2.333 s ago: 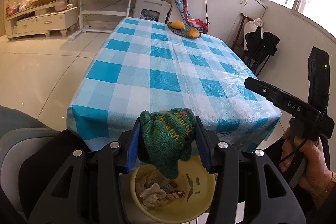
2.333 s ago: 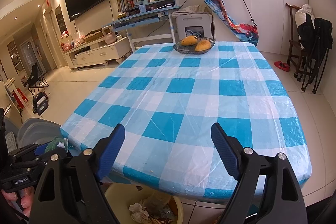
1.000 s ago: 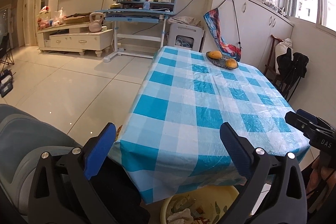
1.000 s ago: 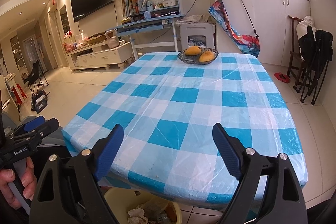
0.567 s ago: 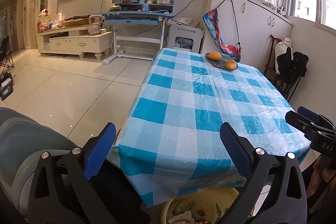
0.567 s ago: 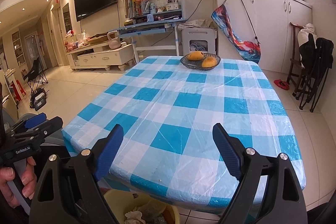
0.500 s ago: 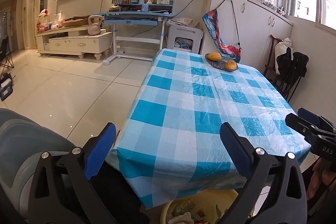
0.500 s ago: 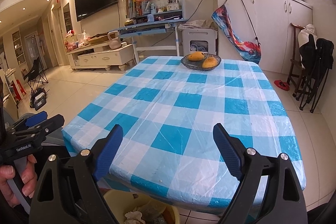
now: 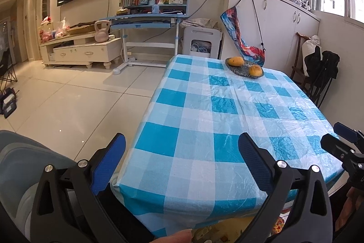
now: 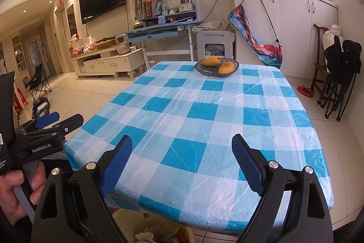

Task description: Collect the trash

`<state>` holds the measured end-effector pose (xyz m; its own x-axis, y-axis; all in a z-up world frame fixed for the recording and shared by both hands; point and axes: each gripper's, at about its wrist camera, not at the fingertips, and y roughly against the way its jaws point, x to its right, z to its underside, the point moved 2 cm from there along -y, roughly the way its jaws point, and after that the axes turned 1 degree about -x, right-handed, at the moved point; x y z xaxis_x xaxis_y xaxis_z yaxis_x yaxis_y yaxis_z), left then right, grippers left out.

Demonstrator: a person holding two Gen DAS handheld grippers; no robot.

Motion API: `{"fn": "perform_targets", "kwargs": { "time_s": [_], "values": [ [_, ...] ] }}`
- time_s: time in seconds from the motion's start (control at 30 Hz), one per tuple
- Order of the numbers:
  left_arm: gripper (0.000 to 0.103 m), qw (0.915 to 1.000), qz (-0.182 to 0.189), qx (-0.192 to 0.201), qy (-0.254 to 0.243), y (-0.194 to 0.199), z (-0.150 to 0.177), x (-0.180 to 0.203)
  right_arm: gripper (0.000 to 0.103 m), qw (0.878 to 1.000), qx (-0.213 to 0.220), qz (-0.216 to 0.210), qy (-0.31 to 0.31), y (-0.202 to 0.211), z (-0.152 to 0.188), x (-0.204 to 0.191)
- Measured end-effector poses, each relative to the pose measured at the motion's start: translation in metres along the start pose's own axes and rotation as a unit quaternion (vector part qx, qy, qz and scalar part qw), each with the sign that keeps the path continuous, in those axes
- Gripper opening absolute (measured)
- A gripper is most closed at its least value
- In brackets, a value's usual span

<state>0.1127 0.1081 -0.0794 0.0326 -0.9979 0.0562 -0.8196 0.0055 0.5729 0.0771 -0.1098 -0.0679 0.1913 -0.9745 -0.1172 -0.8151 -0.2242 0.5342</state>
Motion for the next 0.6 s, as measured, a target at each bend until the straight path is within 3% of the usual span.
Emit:
{"fn": "perform_targets", "kwargs": {
  "time_s": [0.6],
  "values": [
    [0.096,0.9999,-0.002,-0.002,-0.01,-0.0006,0.0086,0.0074,0.086,1.0,-0.006,0.002,-0.004,-0.0035,0.0002,0.0018]
  ]
}}
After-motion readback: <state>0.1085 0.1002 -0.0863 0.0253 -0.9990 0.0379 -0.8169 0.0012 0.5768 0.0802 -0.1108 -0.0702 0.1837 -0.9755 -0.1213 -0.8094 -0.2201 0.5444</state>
